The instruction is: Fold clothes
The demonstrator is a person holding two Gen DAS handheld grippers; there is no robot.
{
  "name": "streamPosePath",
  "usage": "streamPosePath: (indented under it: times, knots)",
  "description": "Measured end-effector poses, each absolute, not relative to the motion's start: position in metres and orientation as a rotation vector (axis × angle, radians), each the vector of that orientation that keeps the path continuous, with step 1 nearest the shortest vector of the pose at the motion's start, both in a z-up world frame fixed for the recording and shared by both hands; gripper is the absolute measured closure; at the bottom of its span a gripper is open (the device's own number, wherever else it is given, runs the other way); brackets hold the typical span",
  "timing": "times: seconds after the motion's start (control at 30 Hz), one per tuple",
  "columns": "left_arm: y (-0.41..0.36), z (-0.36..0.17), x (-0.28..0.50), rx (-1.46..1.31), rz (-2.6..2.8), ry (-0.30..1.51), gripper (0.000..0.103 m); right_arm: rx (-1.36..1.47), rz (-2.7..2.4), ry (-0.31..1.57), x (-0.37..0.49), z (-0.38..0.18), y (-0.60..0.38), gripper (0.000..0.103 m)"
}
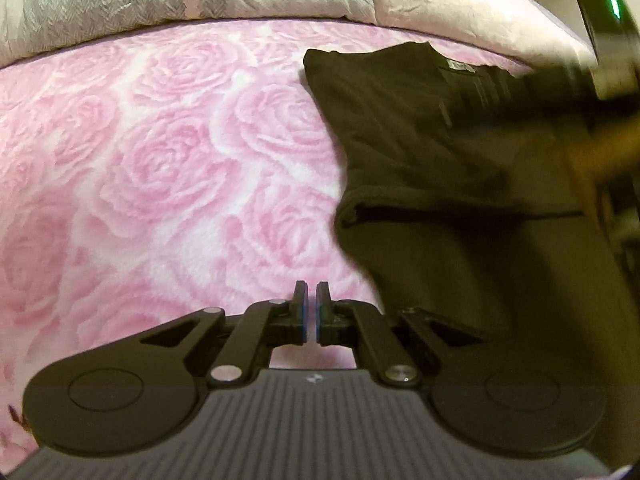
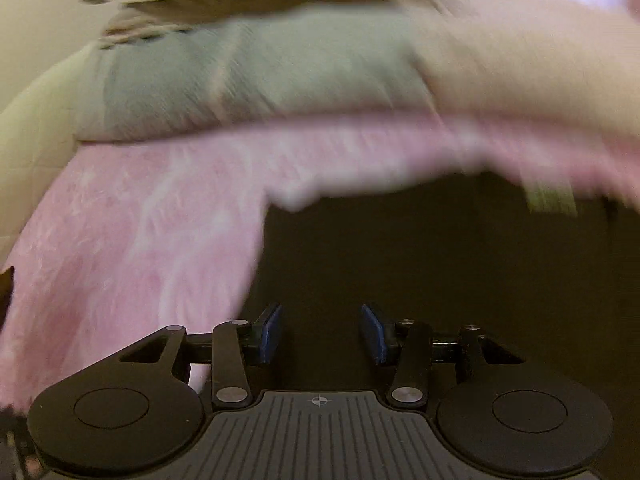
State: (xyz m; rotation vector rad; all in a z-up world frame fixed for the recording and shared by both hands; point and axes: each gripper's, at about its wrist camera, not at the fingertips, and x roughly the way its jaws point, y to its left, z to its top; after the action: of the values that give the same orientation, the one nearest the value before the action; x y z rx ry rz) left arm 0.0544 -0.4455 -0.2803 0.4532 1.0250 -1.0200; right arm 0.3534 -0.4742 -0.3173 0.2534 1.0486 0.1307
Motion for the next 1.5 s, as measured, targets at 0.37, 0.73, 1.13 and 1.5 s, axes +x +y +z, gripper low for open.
streamPosePath:
  times: [0.37, 0.73, 1.13, 1.5]
  knots:
    - [-0.450, -0.243, 0.021, 0.632, -1.203, 0.898, 0.087, 0.500, -0.091, 1.121, 0.223, -0.302, -0.518, 0.055]
    - [-0.509, -0.211, -0.065, 0.880, -1.398, 0.698, 0.024, 0.699, -0.567, 0.857, 0.071, -0.231, -0.638, 0.021]
    - [-0.624, -0.211, -0.196, 1.047, -1.334, 0.653, 0.011, 1.043, -0.901, 0.485, -0.062, -0.245, -0.895, 0.021]
    - [-0.709, -0.225, -0.279, 1.168, -1.436, 0.598, 0.011, 1.282, -0.951, 0.255, -0.114, -0.307, -1.000, 0.021]
